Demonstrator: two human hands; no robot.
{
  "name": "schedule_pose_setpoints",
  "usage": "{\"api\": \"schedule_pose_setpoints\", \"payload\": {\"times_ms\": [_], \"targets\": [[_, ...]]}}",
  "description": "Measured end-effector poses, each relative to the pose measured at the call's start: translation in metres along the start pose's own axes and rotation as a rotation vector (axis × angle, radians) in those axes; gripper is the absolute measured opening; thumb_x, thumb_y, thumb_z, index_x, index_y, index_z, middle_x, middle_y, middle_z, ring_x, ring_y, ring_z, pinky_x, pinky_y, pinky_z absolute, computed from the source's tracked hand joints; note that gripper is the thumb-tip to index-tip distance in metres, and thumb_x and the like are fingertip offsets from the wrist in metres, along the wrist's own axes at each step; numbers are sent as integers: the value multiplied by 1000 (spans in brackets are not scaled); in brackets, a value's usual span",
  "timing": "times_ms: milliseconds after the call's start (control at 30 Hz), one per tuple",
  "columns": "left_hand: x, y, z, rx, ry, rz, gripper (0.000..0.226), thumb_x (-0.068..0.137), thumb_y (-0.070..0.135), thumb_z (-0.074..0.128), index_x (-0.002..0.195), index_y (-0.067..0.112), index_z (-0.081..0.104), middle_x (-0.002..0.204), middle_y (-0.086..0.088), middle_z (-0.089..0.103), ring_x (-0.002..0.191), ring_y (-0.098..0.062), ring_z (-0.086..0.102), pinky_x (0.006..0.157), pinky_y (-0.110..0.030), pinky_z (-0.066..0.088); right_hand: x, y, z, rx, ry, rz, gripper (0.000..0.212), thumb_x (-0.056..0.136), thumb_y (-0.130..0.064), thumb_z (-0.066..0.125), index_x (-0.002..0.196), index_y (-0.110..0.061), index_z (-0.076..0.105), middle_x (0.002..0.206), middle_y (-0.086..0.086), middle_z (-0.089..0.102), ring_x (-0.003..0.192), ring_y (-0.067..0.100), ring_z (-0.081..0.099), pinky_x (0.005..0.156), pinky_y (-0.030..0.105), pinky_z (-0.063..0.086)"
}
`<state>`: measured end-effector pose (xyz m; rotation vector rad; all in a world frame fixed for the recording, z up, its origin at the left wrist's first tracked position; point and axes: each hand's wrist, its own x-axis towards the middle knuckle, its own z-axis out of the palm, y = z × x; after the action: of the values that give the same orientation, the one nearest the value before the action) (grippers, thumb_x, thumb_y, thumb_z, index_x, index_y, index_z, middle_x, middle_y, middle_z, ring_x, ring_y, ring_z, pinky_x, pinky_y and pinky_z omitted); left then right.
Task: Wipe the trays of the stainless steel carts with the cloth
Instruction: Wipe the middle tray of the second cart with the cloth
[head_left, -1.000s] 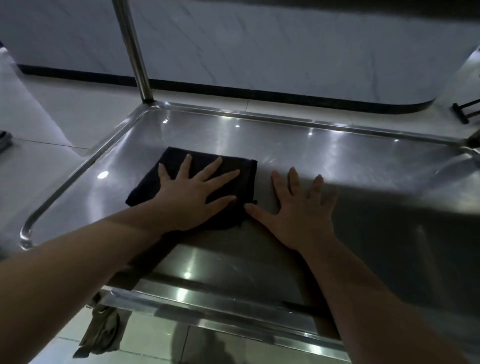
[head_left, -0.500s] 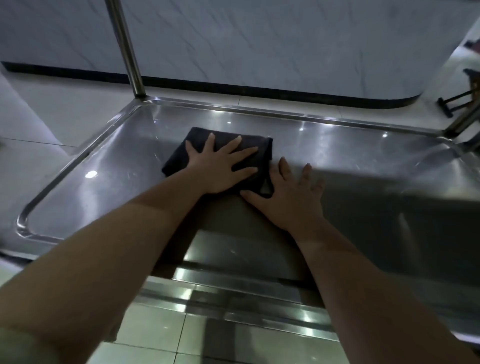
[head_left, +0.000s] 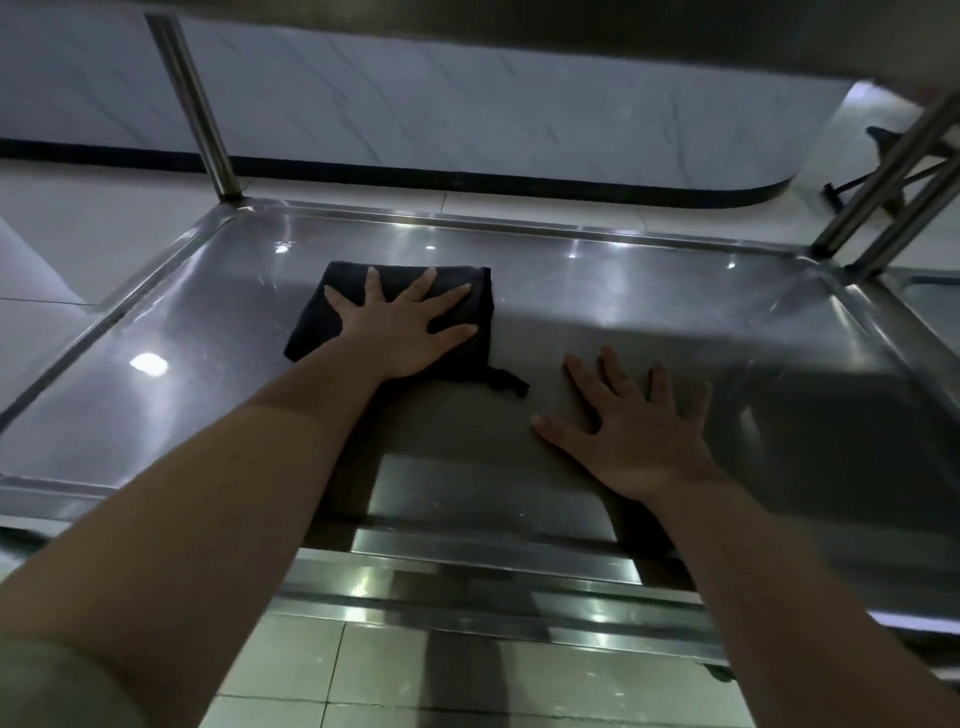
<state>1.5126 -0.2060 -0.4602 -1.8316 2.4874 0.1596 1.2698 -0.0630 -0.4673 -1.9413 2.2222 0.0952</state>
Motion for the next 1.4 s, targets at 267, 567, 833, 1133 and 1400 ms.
{"api": "schedule_pose_setpoints", "payload": {"times_ms": [267,567,833,1133,1400], "targets": [[35,56,-7,-31,-46,-22,68,86,81,19,148,58,-1,163,13,-10,146,-44,-16,102,-80,-8,-3,50,4,10,35,71,96,54,-101,0,141,-62,-14,160,-22,-13,147,41,-9,110,69,-7],[-114,72,29,-64,-43,135,68,61,97,-9,125,78,-23,150,30,-26,144,-38,-24,98,-74,-21,-2,50,7,40,55,50,101,55,-102,6,145,-58,-7,161,-20,-9,147,43,-10,106,71,-11],[-9,82,0,-19,-70,19,65,86,80,17,143,63,-9,162,16,-15,145,-43,-18,102,-81,-7,-9,52,8,23,81,14,92,66,-95,6,148,-54,-2,162,-17,-8,147,42,-7,109,69,-11],[-40,102,7,-26,-83,87,68,79,87,11,140,66,-11,161,19,-16,146,-42,-18,102,-79,-11,-2,54,4,102,102,26,56,95,-66,16,149,-54,8,162,-19,-1,147,42,-7,110,69,-12],[-155,146,34,-47,-16,101,71,69,91,-4,133,67,-26,160,18,-18,142,-44,-24,92,-74,-25,-5,48,1,105,113,46,49,101,-48,23,150,-48,17,163,-17,4,147,45,-4,109,72,-9]]}}
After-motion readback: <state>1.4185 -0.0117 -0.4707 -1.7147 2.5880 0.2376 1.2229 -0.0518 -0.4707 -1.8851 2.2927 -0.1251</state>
